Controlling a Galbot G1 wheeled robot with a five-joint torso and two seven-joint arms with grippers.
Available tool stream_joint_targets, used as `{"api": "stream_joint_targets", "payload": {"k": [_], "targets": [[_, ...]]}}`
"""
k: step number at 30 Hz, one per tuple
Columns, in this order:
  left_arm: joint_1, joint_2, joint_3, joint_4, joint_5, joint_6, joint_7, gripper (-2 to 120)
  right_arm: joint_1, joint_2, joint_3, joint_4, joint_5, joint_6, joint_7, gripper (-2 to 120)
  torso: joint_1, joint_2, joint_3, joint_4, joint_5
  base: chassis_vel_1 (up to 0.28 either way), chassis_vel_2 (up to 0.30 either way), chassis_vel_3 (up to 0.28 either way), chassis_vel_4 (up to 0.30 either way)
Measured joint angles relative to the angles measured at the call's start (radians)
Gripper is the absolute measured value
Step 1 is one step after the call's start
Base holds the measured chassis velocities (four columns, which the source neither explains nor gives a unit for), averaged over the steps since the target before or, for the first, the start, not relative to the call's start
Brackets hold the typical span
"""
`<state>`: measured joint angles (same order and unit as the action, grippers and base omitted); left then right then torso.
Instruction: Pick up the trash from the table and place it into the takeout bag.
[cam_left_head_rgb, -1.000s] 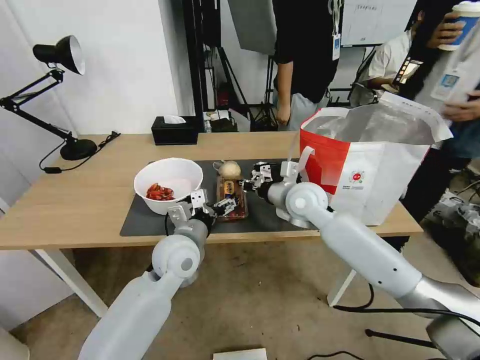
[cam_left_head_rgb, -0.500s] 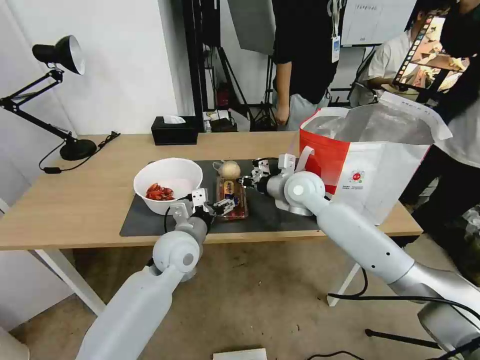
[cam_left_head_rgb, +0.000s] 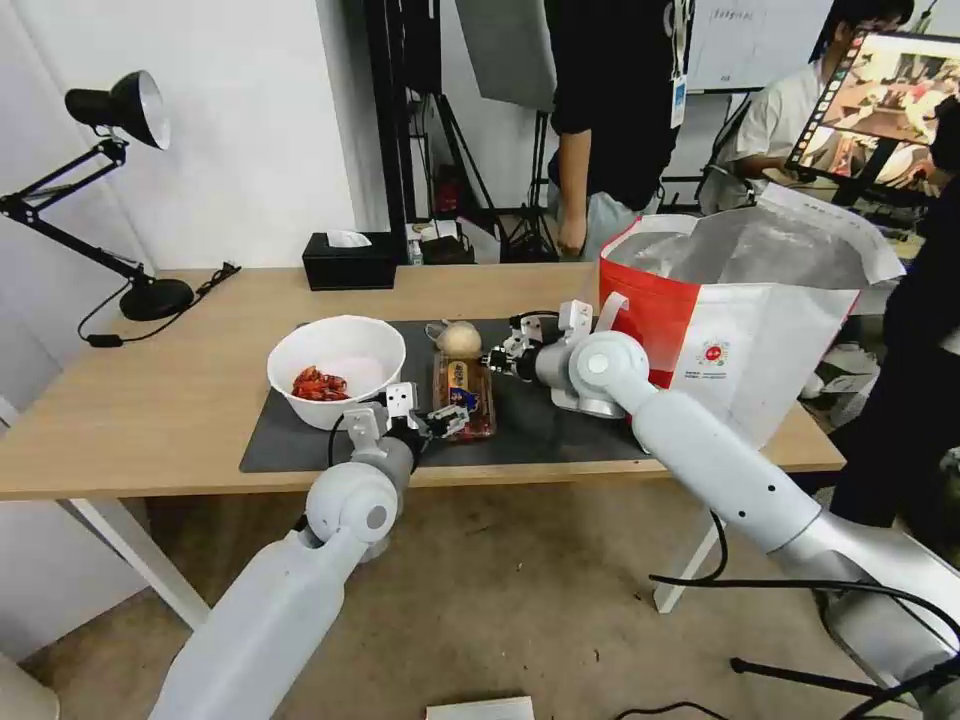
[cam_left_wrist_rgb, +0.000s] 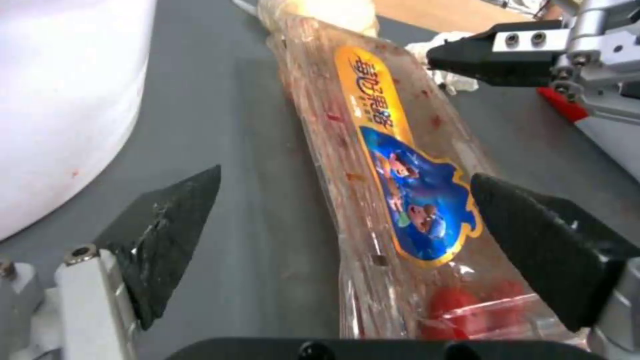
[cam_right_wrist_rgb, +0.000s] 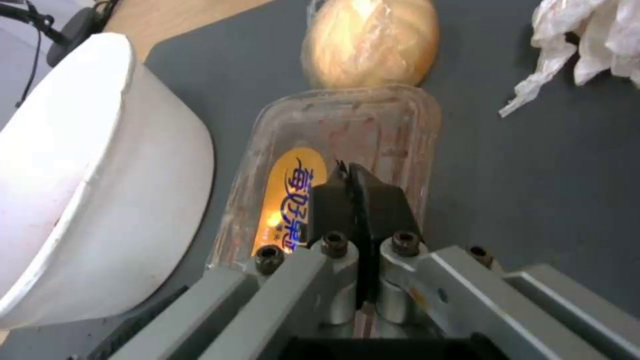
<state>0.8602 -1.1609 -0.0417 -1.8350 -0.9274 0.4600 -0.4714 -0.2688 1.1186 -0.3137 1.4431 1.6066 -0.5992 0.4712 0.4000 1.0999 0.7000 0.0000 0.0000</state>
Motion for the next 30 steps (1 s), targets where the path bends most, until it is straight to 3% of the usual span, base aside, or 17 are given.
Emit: {"api": "stream_joint_targets", "payload": {"k": [23, 30], "targets": [[-0.041, 0.021, 0.008, 0.019, -0.034, 0.029, 0.02, 100, 0.025, 0.015, -0.025, -0.029, 0.036, -0.025, 0.039, 0, 0.0, 0.0, 0.0, 0.0, -0.0001, 0.0, 0.0, 0.0, 0.0], [-0.075, 0.016, 0.011, 0.052, -0.095, 0.06, 0.025, 100, 0.025, 0.016, -0.029, -0.028, 0.037, -0.025, 0.039, 0, 0.0, 0.0, 0.0, 0.0, 0.0, 0.0, 0.0, 0.0, 0.0]]}}
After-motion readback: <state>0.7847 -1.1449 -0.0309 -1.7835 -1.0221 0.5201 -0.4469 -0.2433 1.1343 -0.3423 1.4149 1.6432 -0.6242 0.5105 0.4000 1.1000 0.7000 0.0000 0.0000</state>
